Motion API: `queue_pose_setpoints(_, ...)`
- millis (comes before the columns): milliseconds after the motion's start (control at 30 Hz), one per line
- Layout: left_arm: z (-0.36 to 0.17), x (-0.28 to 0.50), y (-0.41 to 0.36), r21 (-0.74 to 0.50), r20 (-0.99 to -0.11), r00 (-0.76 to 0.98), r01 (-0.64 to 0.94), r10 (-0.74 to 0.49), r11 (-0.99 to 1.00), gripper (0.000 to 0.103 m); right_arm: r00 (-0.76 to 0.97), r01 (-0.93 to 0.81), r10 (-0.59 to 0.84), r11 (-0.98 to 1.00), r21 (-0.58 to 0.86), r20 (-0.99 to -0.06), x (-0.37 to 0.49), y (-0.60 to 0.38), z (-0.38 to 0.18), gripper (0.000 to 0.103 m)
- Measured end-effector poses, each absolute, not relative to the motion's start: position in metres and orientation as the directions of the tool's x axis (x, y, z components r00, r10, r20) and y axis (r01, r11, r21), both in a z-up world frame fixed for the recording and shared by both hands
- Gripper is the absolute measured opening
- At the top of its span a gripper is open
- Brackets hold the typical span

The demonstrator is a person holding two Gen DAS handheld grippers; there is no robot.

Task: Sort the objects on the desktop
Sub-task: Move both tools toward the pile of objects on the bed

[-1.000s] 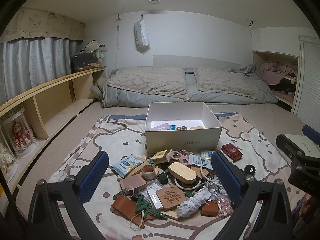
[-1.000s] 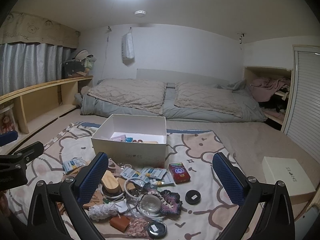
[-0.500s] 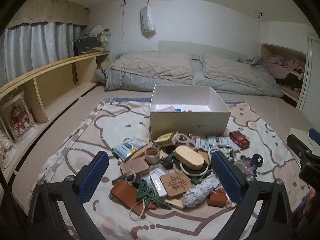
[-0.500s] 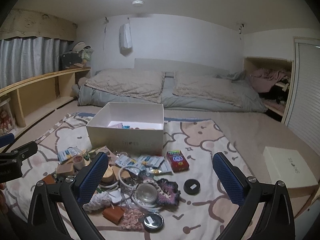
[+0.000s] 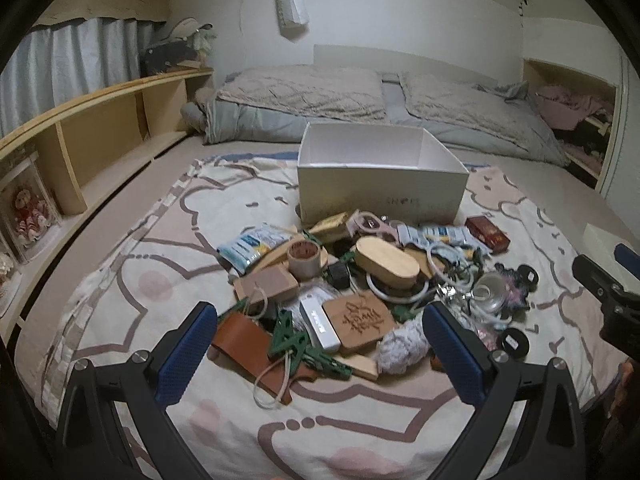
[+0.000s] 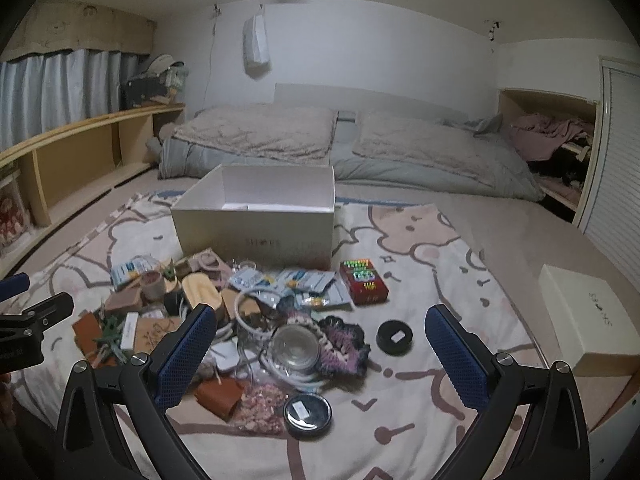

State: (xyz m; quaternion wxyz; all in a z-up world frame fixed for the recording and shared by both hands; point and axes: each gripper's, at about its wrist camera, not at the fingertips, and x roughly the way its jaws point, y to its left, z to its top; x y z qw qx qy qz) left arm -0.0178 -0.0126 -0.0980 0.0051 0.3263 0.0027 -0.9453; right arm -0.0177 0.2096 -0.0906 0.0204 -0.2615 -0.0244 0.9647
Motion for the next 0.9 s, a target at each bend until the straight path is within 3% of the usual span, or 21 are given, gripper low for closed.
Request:
queue_pose_setpoints(667, -0.144, -0.025, -0.035, -0.064, -0.749, -0.663, 0.076, -0.003, -0.995, 0.103, -0.748, 0.006, 0.023, -0.999, -0.042, -0.663, -0.037, 0.209, -0.150, 0.103)
queue_pose_setpoints(900, -0.150, -0.026, -0.045, -0.085, -0.730, -0.682, 0.147, -0.039, -0.985, 0.103, -0.778, 0.018, 0.007, -0.999, -0.034, -0.628, -0.037, 0.212, -0.161, 0.103)
